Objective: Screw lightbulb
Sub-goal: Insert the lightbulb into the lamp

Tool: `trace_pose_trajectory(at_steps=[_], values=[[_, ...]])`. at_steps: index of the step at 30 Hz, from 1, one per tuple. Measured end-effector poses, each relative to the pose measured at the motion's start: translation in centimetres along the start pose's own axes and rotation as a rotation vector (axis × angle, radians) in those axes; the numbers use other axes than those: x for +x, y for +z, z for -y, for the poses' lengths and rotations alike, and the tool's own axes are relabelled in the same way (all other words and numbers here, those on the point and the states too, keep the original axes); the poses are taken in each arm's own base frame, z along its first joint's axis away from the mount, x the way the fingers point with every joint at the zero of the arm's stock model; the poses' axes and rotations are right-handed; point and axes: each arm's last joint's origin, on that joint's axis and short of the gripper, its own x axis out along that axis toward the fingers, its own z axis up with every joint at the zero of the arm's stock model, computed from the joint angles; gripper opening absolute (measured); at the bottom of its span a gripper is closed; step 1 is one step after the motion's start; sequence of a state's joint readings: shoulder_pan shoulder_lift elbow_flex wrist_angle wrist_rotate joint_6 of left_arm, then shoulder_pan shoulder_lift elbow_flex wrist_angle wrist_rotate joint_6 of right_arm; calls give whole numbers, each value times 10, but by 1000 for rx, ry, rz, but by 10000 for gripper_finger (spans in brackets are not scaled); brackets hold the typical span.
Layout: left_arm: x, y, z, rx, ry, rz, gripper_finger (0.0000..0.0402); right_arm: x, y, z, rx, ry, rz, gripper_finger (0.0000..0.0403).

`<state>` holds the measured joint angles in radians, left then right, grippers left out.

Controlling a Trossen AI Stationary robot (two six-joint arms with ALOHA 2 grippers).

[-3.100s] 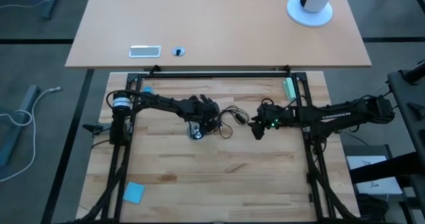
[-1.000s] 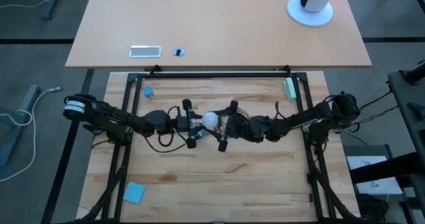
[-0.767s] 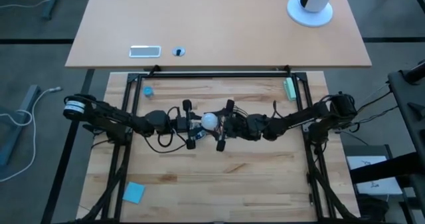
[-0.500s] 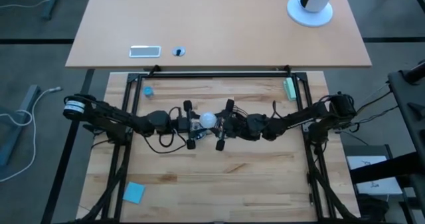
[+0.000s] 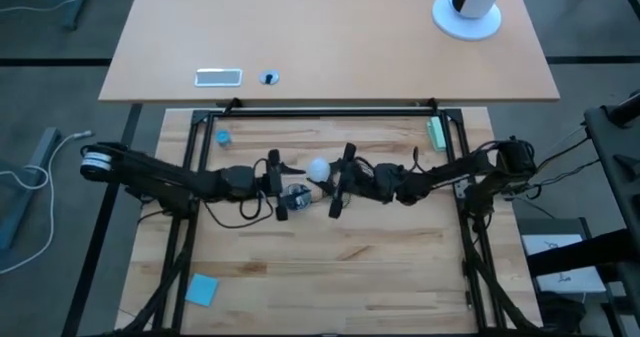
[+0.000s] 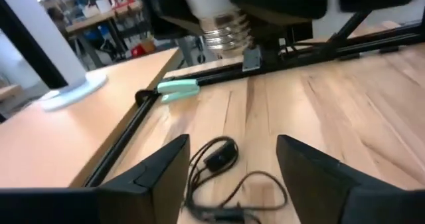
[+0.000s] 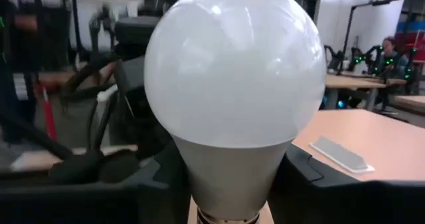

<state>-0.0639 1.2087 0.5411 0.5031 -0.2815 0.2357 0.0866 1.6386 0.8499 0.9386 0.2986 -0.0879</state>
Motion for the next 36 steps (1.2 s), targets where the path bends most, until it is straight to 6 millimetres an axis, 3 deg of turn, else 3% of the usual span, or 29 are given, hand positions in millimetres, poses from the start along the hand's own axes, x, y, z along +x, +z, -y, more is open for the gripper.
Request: trace_pose_trajectory(at_steps=[7,12,17,25,36], values=[[-46,16,-20,-82,78,19,156,-30,-34,29,157,-25,51,134],[-66,9,-29,-182,264,106,112,-32,-37,29,190,-23,55,134],[-74,3,-30,-225,292,234,65,-18,-57,24,236,21,118,134],[-74,-8,-27,-204,303,235,6,23,-120,10,310,55,82,134],[-64,-12,-24,-195,309,221,1,54,-159,18,287,98,50,134]])
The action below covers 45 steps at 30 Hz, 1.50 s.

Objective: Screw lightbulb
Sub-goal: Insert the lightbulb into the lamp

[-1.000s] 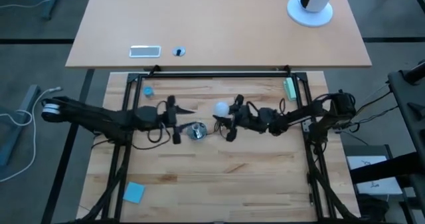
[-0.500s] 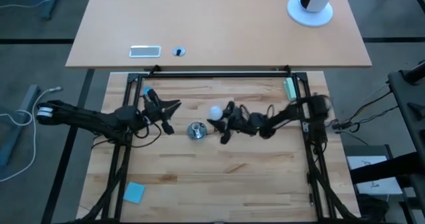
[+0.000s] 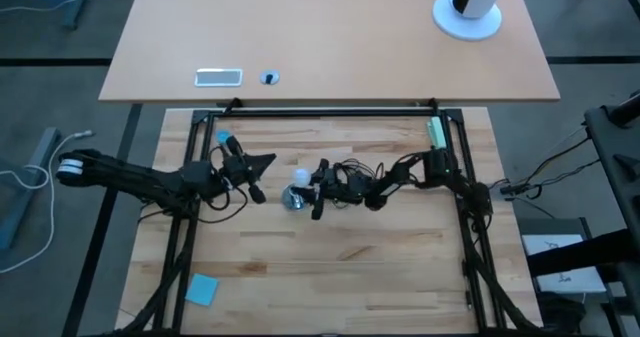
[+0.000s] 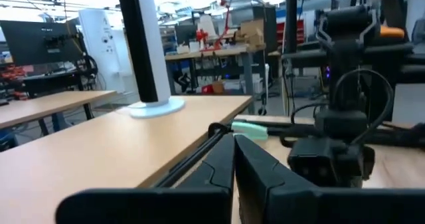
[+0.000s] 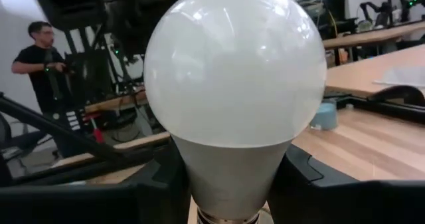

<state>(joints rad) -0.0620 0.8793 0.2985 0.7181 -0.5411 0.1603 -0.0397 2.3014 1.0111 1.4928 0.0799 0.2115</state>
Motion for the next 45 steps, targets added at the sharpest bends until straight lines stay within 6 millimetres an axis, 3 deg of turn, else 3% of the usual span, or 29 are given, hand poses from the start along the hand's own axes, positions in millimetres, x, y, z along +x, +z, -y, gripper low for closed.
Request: trace_pose_trajectory(at_steps=[13,29,45], values=[[15,-21,12,98,-13,-55,1,23,-8,0,-56,16,-88,134],[25,-51,23,218,-36,-177,1,17,-11,1,-97,-14,-94,135],[44,-57,35,273,-73,-215,0,16,-17,0,-127,-19,-147,164]])
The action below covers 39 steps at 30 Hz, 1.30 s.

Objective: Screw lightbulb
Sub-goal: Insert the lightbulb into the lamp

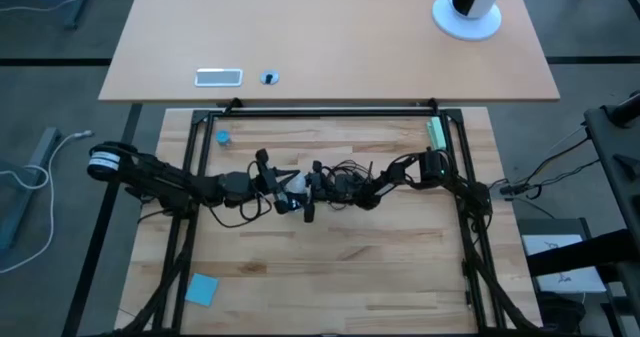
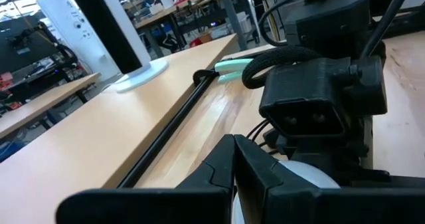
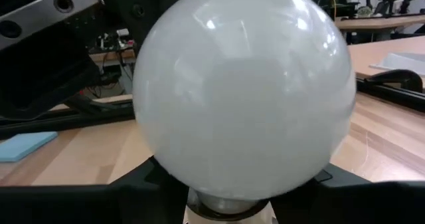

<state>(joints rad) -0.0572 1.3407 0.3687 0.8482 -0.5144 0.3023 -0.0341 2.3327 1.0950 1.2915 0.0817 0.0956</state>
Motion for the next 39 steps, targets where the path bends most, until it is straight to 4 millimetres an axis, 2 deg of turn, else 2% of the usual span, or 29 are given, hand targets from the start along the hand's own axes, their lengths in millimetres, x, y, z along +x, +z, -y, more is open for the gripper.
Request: trace_pose_trajectory(at_steps=[5,12,19,39], values=[[-4,2,-3,7,-4,-12,0,0,2,-1,-1,1,-8,167],[-13,-2,-8,44,10,-114,0,1,11,-3,-23,-1,-75,172],[-17,-4,-9,62,-54,-144,0,0,13,-10,-62,16,-91,182],[-28,11,-19,-6,-46,-70,0,-2,24,-23,-130,-57,-161,223]])
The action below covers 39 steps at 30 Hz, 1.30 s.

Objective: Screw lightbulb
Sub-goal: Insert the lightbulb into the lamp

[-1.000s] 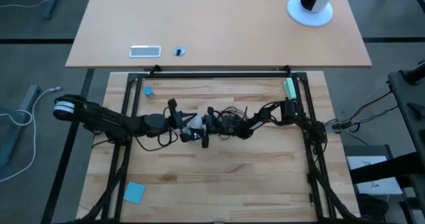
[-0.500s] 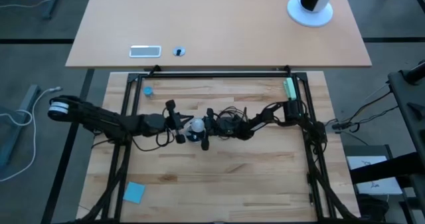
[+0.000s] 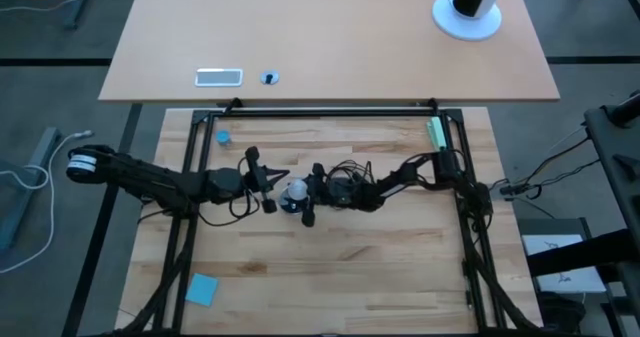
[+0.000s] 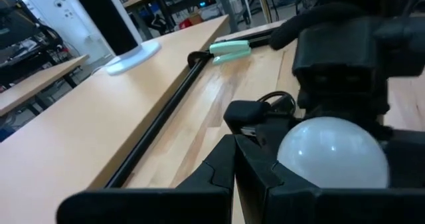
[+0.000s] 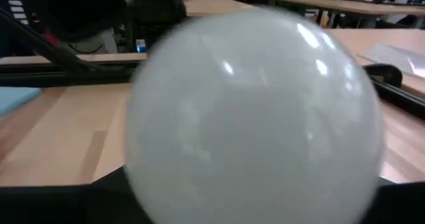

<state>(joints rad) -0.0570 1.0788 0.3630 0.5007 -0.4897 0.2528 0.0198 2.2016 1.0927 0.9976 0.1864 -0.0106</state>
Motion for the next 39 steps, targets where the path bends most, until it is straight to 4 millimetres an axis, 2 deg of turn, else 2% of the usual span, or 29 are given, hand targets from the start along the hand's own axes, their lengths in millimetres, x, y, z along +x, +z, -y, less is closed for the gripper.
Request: trace_pose_trajectory(at_steps=[14,28,39], values=[[0,-1,0,2,0,-4,0,-1,-4,-1,-18,-18,-54,259],[0,-3,1,12,-7,-30,0,-4,1,-5,-37,-10,-121,243],[0,-3,1,8,-6,-29,0,-8,8,-6,-52,-6,-148,258]])
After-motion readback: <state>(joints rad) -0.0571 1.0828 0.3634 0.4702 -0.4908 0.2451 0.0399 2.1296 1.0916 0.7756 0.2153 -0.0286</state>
